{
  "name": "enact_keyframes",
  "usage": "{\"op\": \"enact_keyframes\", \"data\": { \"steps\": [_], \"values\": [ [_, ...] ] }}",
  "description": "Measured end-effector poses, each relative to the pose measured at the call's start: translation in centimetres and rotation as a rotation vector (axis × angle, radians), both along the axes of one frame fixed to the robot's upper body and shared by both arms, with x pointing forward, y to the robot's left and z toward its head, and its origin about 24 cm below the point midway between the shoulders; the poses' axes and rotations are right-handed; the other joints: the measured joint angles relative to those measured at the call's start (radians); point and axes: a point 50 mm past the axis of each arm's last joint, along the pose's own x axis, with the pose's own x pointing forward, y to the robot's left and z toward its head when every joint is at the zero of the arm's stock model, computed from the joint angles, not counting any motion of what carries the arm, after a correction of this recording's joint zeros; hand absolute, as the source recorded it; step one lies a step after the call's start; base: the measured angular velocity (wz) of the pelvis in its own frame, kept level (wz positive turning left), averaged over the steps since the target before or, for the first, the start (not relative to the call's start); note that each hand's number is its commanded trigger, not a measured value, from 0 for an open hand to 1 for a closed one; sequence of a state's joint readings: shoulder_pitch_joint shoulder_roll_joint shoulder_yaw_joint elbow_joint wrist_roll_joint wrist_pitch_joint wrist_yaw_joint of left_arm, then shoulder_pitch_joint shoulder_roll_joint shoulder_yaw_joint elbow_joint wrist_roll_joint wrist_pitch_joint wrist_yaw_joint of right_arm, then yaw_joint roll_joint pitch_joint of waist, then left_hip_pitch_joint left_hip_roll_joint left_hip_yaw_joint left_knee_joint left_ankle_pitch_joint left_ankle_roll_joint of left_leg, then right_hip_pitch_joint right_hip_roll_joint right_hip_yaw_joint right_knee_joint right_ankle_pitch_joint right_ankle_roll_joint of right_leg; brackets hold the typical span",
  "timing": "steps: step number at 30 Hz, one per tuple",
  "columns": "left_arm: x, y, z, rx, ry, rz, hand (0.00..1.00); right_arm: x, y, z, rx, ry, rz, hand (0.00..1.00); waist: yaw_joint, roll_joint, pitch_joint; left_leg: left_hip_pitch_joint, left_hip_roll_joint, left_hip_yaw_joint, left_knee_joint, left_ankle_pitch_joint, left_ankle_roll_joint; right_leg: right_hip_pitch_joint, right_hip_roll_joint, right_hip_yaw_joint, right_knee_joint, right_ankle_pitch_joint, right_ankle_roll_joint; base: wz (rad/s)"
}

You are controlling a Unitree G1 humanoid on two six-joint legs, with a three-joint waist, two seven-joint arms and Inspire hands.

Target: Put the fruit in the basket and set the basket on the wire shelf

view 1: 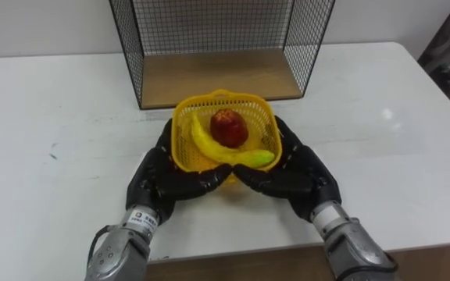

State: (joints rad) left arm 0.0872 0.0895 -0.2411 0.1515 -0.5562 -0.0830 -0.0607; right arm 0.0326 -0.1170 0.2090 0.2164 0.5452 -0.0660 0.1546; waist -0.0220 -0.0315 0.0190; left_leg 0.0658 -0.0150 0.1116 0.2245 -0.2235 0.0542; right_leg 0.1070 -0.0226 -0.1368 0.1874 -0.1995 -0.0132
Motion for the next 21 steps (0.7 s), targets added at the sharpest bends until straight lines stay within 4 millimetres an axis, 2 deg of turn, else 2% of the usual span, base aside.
{"op": "enact_keyframes", "data": {
  "steps": [8,13,21],
  "values": [
    [0.4,-0.1,0.6,-0.002,-0.035,0.000,0.00,0.6,0.1,1.2,-0.024,-0.053,0.003,0.00,0.000,0.001,0.0003,-0.009,0.000,0.000,0.006,0.000,0.000,-0.006,0.000,0.000,0.001,0.000,0.000,0.00],
    [0.8,-0.1,1.1,-0.003,-0.066,0.003,0.00,1.7,0.3,2.3,-0.056,-0.101,0.004,0.00,-0.001,0.001,0.0005,-0.010,0.002,0.009,0.007,0.000,0.000,-0.006,0.001,-0.001,0.001,0.000,0.000,0.00],
    [1.7,-0.3,3.4,-0.013,-0.165,0.000,0.00,2.1,0.3,4.4,-0.053,-0.201,-0.020,0.00,-0.001,0.008,0.0004,-0.027,0.002,0.009,0.009,0.000,0.000,-0.021,0.005,0.002,-0.001,0.003,-0.001,0.00]
  ]
}}
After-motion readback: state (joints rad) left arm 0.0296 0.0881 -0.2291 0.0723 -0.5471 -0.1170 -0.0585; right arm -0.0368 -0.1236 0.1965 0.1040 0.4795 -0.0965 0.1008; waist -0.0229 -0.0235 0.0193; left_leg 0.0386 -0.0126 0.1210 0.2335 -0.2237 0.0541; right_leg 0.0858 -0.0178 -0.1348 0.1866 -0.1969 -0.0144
